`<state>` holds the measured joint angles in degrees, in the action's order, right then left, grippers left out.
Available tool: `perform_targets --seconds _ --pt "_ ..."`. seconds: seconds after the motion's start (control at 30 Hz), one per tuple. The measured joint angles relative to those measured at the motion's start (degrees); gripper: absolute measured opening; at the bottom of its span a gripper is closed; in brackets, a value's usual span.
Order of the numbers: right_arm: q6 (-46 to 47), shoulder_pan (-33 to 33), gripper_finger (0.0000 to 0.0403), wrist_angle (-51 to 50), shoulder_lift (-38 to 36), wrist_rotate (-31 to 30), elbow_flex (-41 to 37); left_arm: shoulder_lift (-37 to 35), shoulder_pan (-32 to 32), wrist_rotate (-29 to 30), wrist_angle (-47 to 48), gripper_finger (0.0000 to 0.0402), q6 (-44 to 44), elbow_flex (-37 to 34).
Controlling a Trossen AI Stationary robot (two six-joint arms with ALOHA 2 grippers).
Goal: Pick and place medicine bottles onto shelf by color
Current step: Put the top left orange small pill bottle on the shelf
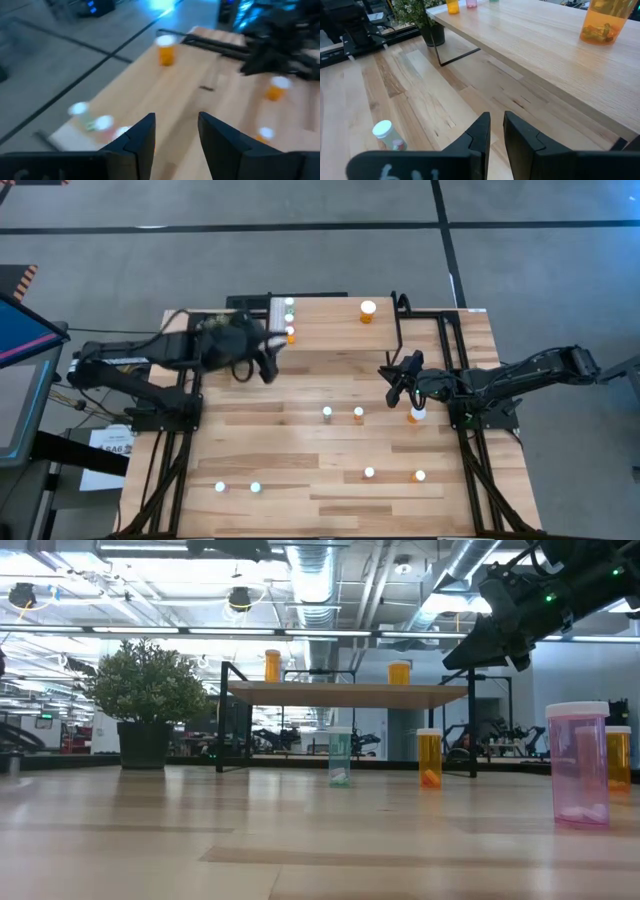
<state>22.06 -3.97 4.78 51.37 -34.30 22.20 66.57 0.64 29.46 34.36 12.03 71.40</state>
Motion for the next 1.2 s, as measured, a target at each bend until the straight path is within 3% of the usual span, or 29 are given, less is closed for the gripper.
perform_targets --seconds 0.3,0.4,0.83,0.97,1.2 --pt "0.0 0.0 0.0076 0.0 0.0 0.0 0.0 0.0 -9.9 5.8 -15.3 0.0137 -2.5 -9.0" --pt "0.0 0.0 0.0076 0.0 0.0 0.0 0.0 0.0 -11.4 6.3 -24.5 0.0137 -5.8 -11.4" --pt "0.0 0.0 0.0076 0.0 0.0 0.0 0.0 0.0 -8.9 -13.0 -58.5 0.0137 -14.7 -23.8" --pt "0.0 0.0 0.0076 0.0 0.0 0.0 0.0 0.0 -8.3 -14.7 -64.8 0.0137 -13.6 -26.8" --pt "0.0 0.0 0.0076 0.0 0.0 0.0 0.0 0.1 -8.5 -15.7 -66.8 0.0137 -10.9 -29.6"
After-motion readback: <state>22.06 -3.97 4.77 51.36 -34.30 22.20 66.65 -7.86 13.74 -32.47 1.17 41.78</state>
